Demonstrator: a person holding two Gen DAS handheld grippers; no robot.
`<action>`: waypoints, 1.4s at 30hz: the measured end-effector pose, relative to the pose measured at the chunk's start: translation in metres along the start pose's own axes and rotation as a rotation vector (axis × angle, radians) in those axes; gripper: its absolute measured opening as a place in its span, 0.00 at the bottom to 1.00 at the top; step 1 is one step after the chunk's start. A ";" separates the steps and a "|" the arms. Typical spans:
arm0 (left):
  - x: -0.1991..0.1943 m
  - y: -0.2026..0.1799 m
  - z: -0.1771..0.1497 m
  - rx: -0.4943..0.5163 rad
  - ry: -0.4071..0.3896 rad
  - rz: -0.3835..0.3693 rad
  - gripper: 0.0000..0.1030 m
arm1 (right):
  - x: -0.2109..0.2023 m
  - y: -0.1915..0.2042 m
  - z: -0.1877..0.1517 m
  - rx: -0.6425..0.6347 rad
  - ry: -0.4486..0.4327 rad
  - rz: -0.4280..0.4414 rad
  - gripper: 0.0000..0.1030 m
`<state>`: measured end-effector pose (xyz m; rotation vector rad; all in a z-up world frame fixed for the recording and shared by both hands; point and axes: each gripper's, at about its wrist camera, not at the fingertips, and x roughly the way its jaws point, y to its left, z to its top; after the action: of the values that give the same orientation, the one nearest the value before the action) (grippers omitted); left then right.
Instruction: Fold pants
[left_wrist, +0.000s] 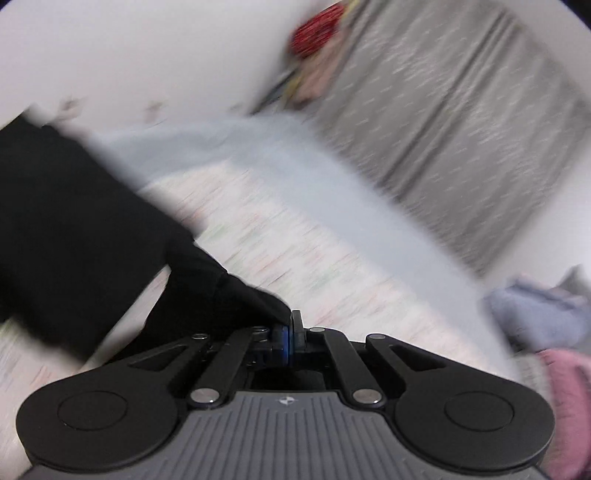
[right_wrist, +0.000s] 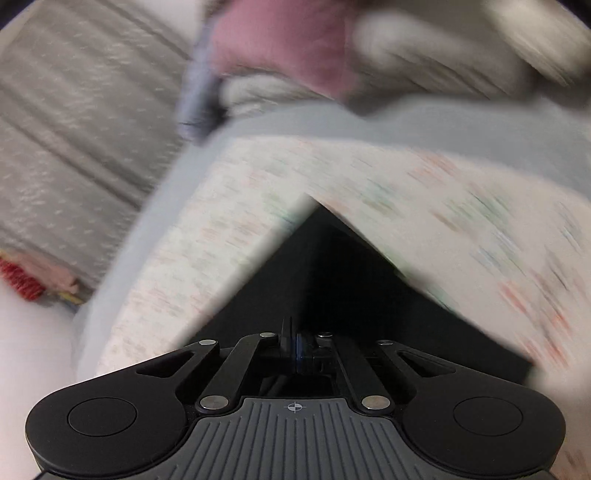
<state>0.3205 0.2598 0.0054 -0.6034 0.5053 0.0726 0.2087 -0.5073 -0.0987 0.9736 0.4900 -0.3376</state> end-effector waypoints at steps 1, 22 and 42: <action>-0.009 -0.005 0.011 -0.010 -0.019 -0.062 0.04 | -0.007 0.016 0.012 -0.022 -0.040 0.035 0.01; -0.050 0.104 -0.100 0.026 0.149 0.102 0.04 | -0.071 -0.064 -0.065 -0.077 -0.007 0.000 0.01; -0.040 0.097 -0.104 0.072 0.202 0.214 0.16 | -0.057 -0.066 -0.060 -0.135 -0.038 -0.115 0.00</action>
<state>0.2201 0.2845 -0.1001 -0.4869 0.7645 0.1969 0.1144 -0.4878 -0.1418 0.8090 0.5287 -0.4199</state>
